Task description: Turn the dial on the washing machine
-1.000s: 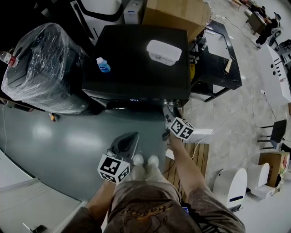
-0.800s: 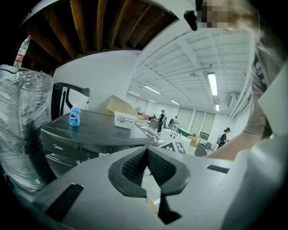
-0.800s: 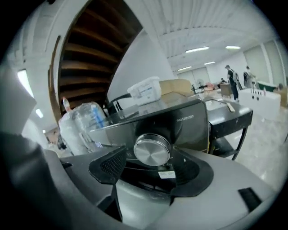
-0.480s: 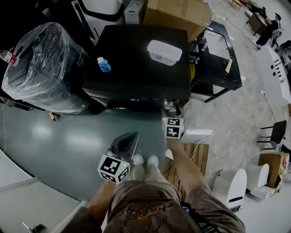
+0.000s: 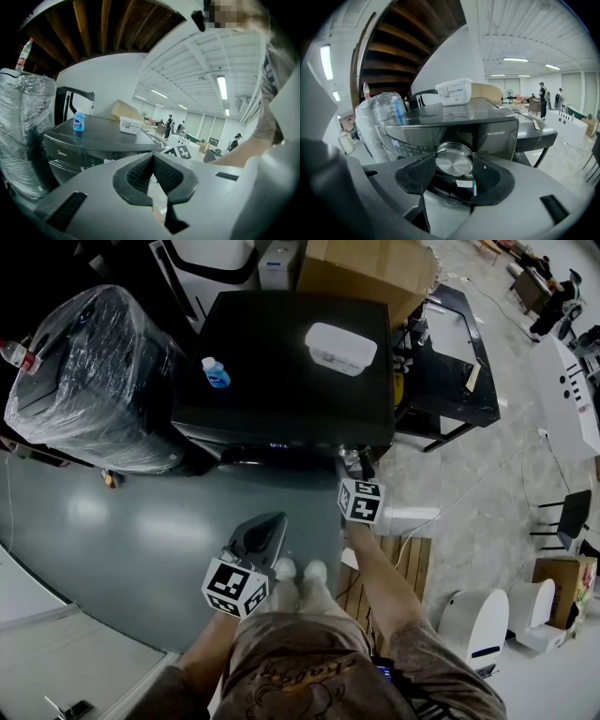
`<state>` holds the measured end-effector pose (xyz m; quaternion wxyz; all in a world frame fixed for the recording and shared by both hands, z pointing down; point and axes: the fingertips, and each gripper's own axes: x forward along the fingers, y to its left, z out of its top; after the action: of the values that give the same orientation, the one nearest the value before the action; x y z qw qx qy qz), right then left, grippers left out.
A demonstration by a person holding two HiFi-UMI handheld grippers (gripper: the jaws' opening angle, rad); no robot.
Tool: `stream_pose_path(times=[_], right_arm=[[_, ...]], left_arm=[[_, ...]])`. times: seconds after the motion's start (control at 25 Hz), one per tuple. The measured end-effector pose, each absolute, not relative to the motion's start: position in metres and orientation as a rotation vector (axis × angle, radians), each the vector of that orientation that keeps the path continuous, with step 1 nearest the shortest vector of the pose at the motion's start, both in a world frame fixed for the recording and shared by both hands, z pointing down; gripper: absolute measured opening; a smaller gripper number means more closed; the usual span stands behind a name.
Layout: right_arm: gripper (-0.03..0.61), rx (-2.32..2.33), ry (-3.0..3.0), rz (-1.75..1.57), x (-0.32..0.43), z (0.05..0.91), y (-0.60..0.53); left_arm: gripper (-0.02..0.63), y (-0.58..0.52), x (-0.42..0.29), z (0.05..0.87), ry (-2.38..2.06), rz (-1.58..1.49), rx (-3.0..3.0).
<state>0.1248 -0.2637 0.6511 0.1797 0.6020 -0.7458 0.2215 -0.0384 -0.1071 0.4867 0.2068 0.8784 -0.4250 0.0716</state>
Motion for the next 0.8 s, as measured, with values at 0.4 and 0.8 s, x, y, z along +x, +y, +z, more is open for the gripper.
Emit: stream_pose_path(times=[0.4, 0.8], right_arm=[[0.241, 1.848, -2.314, 1.143, 0.132, 0.656, -0.262], [0.239, 1.995, -2.402, 1.748, 0.141, 0.657, -0.257]], left_arm=[[-0.008, -0.108, -0.034, 0.488, -1.165, 0.207, 2.452], [-0.008, -0.108, -0.031, 0.487, -1.167, 0.212, 2.456]])
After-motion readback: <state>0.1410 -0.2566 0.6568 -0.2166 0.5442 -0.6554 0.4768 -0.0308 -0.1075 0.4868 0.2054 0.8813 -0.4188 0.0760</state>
